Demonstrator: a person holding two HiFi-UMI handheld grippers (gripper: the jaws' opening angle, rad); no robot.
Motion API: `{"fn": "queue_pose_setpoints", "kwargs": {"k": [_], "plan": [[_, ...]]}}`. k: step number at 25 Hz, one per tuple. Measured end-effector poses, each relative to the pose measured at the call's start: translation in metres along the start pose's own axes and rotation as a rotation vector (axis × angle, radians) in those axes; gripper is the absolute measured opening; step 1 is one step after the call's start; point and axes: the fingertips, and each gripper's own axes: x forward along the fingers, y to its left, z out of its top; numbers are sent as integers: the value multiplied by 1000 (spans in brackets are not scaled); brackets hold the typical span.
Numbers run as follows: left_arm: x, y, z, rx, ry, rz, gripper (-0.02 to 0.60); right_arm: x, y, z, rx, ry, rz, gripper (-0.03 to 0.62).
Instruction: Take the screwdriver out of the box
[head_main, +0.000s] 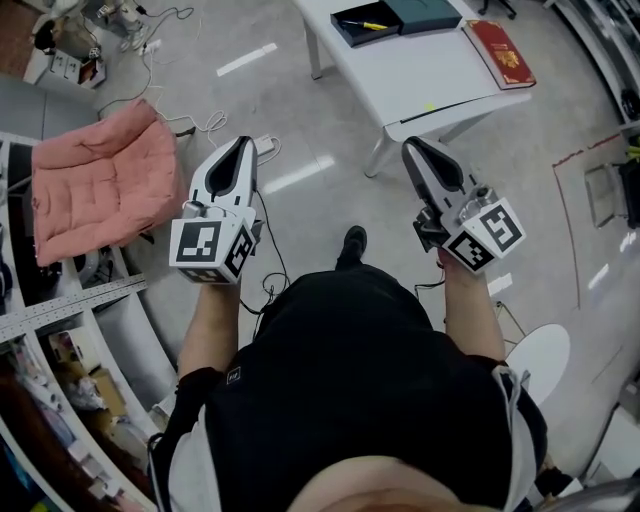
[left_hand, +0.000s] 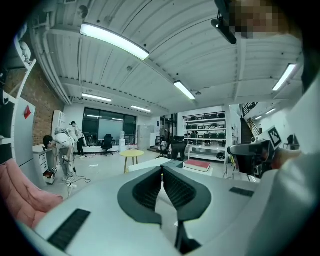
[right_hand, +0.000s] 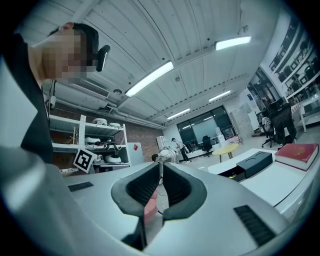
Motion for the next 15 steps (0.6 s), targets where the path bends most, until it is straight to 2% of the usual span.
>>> {"fn": "queue_pose_setpoints", "kwargs": {"k": [5,11,15], "plan": [[40,-17,5,30,41,-8,25,-5,-38,10,13,-19,7,32],[85,-37,11,45,49,2,25,-15,-90,13,30,-28,7,32],[74,-32,15,36,43,2,25,-19,-77,21,12,-33,-7,32]]}}
